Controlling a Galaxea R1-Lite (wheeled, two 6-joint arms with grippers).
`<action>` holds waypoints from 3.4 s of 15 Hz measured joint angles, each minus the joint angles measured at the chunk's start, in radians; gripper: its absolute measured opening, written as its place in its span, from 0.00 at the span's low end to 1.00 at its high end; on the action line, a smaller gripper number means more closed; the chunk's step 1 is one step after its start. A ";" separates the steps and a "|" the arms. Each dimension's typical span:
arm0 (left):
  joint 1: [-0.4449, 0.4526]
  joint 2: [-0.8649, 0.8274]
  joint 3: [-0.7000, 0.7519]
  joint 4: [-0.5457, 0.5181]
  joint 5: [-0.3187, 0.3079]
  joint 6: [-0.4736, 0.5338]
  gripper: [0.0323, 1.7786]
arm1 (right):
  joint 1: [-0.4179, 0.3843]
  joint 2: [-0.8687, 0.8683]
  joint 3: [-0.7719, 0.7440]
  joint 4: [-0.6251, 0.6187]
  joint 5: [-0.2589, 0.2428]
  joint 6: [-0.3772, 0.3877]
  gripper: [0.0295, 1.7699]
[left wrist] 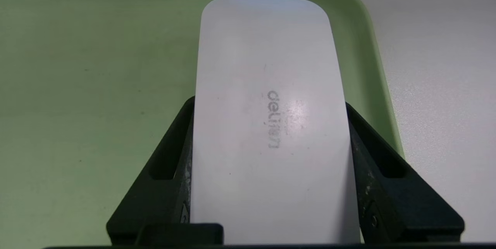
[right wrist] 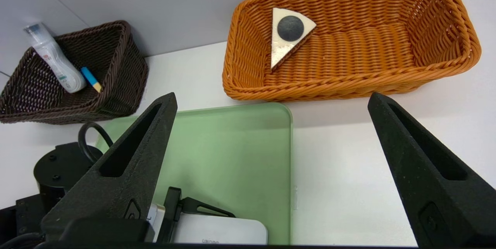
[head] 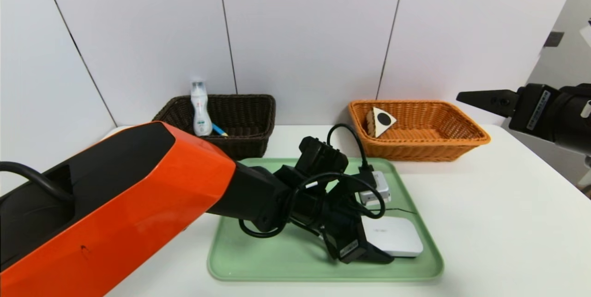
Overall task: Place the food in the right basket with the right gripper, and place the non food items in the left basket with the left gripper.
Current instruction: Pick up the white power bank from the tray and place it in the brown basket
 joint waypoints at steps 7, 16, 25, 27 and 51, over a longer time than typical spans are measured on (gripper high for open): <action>-0.001 -0.051 -0.071 0.090 0.046 -0.037 0.60 | 0.001 0.007 0.005 -0.010 0.000 0.001 0.96; 0.066 -0.105 -0.590 0.324 0.277 -0.206 0.60 | -0.020 0.004 0.006 -0.001 0.003 0.003 0.96; 0.324 -0.238 -0.570 0.439 0.549 -0.363 0.60 | -0.022 0.011 0.000 0.002 0.015 0.004 0.96; 0.369 -0.257 -0.554 0.455 0.589 -0.365 0.60 | -0.022 0.011 0.000 0.003 0.014 0.004 0.96; 0.557 -0.160 -0.388 0.454 0.615 -0.369 0.60 | -0.046 0.027 0.005 0.032 -0.001 0.006 0.96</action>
